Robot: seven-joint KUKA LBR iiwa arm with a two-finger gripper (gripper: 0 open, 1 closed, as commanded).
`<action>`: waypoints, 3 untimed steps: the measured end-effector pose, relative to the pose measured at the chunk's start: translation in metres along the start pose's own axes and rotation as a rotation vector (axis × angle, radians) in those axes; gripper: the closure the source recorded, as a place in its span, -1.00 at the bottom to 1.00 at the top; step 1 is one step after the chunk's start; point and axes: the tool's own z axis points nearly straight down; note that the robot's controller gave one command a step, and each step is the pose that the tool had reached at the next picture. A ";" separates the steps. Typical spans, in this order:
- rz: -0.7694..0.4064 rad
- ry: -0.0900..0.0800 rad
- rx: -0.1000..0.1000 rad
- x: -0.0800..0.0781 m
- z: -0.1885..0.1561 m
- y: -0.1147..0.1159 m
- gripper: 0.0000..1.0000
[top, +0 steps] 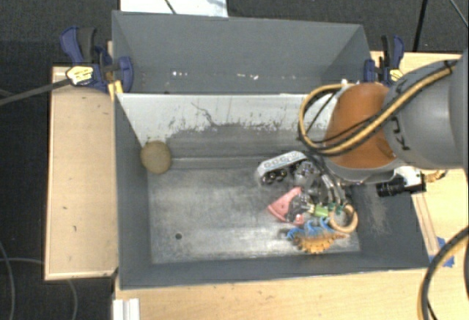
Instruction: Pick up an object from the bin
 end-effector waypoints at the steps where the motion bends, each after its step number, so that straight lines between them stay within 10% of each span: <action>1: 0.022 -0.019 0.000 0.014 0.000 0.008 1.00; 3: -0.007 0.002 0.001 0.017 -0.094 0.002 1.00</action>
Offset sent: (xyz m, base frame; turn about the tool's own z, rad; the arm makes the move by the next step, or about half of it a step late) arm -0.0126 -0.0140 0.1438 -0.0018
